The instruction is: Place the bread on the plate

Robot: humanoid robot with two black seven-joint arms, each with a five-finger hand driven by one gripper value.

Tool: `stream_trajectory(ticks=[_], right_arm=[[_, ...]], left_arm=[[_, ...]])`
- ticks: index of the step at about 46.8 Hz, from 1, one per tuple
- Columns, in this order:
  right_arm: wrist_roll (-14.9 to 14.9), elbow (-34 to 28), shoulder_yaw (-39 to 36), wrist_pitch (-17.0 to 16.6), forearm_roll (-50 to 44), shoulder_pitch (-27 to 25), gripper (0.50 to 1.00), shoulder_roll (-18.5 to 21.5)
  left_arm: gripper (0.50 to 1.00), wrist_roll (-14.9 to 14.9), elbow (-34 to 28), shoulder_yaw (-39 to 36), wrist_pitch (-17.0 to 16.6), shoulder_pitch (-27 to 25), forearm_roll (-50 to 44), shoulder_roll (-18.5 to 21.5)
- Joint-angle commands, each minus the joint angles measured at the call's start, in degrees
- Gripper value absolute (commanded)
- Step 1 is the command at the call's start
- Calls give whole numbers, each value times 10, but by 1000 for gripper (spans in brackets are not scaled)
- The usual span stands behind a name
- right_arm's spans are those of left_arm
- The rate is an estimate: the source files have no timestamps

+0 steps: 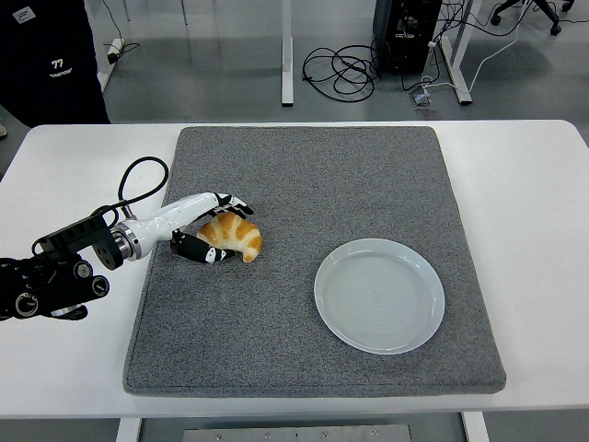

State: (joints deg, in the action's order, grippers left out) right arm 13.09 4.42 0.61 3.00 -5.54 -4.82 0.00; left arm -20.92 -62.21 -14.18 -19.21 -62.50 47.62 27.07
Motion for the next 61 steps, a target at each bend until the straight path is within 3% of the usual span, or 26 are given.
stream_trajectory(ticks=[1, 40, 61], right_arm=[[0, 0, -1, 0, 0, 0, 1000, 0], [0, 1, 0, 0, 0, 0, 1000, 0], [0, 0, 0, 0, 0, 0, 1000, 0]], left_arm=[[518, -3, 0, 0, 0, 0, -1, 0], [500, 2, -2, 24, 12, -16, -3, 6], [500, 49, -25, 27, 104, -166, -3, 11]])
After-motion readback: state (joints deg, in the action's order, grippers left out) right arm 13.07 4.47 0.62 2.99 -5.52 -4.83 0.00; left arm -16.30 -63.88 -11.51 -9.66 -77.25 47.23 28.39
